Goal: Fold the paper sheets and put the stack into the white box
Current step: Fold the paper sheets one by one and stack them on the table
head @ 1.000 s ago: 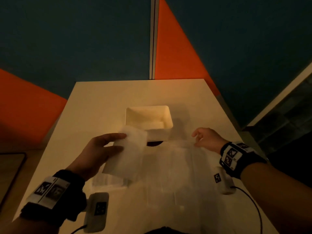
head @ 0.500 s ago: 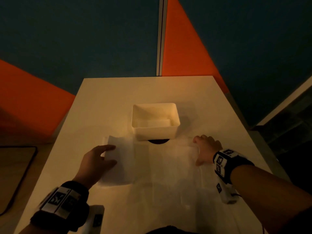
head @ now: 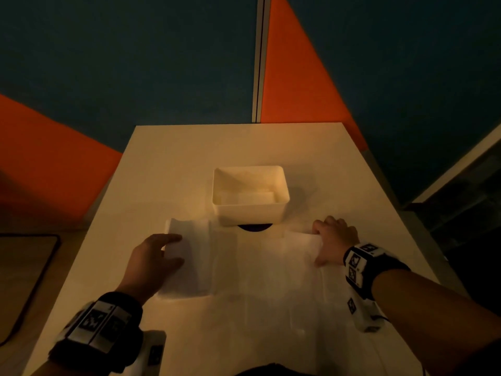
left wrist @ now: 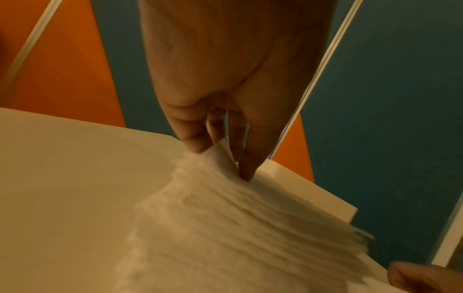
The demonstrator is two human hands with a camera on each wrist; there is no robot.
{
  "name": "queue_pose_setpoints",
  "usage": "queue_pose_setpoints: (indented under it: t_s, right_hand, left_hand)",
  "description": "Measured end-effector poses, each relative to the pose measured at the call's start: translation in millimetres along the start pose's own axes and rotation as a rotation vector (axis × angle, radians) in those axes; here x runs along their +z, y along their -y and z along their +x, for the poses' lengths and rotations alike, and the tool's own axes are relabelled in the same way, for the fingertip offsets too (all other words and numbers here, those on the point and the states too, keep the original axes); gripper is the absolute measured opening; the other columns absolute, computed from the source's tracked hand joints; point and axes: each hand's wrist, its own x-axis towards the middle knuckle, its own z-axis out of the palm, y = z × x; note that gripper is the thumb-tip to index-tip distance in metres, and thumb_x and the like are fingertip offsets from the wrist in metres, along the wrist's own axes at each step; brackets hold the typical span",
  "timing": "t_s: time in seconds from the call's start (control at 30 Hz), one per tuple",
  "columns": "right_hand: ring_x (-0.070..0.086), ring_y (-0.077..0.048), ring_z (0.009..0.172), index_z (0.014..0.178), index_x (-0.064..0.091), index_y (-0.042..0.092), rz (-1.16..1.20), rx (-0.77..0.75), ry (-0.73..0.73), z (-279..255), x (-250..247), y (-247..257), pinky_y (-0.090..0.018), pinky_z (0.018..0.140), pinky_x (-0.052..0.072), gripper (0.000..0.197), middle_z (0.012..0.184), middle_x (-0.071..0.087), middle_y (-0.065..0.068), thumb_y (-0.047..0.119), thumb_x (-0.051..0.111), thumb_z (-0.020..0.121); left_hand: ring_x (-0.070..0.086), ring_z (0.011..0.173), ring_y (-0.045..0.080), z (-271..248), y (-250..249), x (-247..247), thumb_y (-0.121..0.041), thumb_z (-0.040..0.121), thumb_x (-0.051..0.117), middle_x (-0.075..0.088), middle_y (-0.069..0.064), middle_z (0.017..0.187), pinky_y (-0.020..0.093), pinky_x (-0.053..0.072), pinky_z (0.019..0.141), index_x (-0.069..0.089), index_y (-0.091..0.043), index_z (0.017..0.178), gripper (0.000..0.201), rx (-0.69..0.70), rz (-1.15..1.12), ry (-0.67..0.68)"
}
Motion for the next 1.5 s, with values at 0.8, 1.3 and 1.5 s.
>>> queue_pose_setpoints:
  t_s: [0.8, 1.3, 1.5]
  right_hand:
    - [0.061, -0.005, 0.089, 0.099, 0.075, 0.018, 0.723, -0.269, -0.132, -7.6, 5.8, -9.7, -0.02, 0.089, 0.045, 0.027, 0.09, 0.064, 0.014, -0.001, 0.062, 0.086]
    - [0.064, -0.006, 0.082, 0.074, 0.071, 0.037, 0.822, -0.318, -0.259, -5.8, 14.6, -11.6, -0.011, 0.081, 0.047, 0.049, 0.084, 0.066, 0.012, -0.011, 0.068, 0.075]
    - [0.063, -0.015, 0.08, 0.058, 0.068, 0.033, 0.756, -0.277, -0.249, -6.6, 10.8, -11.4, -0.03, 0.083, 0.05, 0.039, 0.079, 0.065, 0.007, -0.003, 0.078, 0.069]
  left_hand:
    - [0.028, 0.129, 0.034, 5.3, 4.0, 1.9, -0.031, 0.074, 0.075, 0.03, 0.007, 0.146, 0.048, 0.029, 0.107, 0.057, -0.038, 0.12, 0.05, 0.027, 0.317, 0.031]
    - [0.028, 0.128, 0.034, 3.6, -1.0, -0.3, -0.029, 0.076, 0.073, 0.028, 0.006, 0.146, 0.044, 0.027, 0.107, 0.056, -0.037, 0.123, 0.051, 0.031, 0.343, 0.048]
    - [0.027, 0.127, 0.034, 3.9, -2.1, -0.5, -0.031, 0.077, 0.072, 0.027, 0.005, 0.147, 0.044, 0.029, 0.106, 0.055, -0.038, 0.124, 0.051, 0.034, 0.361, 0.045]
